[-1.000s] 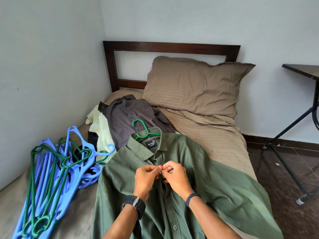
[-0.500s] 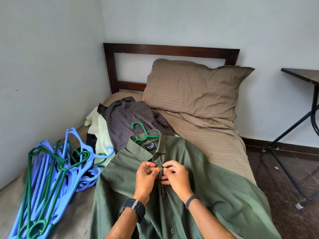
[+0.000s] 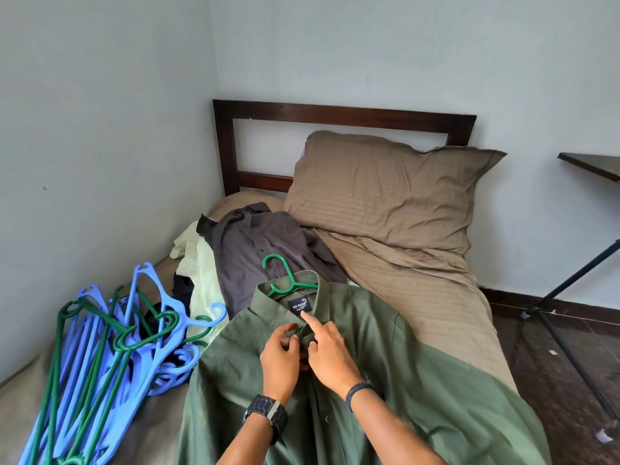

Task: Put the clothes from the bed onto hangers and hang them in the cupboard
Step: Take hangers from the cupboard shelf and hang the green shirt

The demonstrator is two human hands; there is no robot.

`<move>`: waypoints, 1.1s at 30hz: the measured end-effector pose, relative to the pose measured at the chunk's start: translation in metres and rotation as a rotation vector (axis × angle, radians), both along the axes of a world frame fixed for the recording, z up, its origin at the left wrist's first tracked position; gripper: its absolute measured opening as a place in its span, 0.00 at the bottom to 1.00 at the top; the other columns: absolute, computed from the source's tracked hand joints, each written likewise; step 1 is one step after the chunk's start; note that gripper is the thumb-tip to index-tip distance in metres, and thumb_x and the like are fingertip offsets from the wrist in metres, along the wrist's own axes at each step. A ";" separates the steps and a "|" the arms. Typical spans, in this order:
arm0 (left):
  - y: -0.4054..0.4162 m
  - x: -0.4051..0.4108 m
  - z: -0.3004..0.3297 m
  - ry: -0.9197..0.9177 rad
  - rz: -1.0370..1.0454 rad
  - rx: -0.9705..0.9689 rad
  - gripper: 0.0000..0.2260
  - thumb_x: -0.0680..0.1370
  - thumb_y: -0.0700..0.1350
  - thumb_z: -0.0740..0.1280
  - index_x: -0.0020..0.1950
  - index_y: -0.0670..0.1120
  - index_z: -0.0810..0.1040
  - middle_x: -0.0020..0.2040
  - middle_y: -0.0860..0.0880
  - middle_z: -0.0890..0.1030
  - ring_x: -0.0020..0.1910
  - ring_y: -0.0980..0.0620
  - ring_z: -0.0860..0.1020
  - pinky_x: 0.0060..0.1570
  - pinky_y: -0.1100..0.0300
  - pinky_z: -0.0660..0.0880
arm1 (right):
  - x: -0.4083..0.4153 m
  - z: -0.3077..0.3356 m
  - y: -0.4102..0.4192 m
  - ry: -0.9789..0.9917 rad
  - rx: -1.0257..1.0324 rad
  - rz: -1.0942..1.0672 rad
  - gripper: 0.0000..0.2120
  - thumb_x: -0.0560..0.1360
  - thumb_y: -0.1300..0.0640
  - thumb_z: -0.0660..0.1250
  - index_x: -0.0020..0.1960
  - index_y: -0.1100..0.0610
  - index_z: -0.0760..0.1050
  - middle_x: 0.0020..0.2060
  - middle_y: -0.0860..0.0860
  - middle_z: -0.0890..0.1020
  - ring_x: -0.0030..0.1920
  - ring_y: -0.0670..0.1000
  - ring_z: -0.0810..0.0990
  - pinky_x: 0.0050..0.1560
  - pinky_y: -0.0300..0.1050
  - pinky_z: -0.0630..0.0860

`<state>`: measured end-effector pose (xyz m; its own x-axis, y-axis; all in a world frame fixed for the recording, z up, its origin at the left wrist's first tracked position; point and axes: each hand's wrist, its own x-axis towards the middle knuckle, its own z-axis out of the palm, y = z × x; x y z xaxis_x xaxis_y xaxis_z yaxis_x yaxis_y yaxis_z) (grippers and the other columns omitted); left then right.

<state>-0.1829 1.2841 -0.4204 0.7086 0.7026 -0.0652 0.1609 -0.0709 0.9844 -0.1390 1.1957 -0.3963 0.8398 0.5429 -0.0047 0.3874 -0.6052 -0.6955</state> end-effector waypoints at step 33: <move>0.015 0.057 0.011 0.500 -0.173 0.452 0.09 0.76 0.49 0.66 0.52 0.45 0.77 0.55 0.44 0.79 0.56 0.43 0.78 0.49 0.57 0.72 | 0.028 -0.008 0.003 0.130 0.509 -0.471 0.14 0.69 0.71 0.70 0.44 0.54 0.72 0.37 0.47 0.78 0.38 0.42 0.78 0.36 0.26 0.72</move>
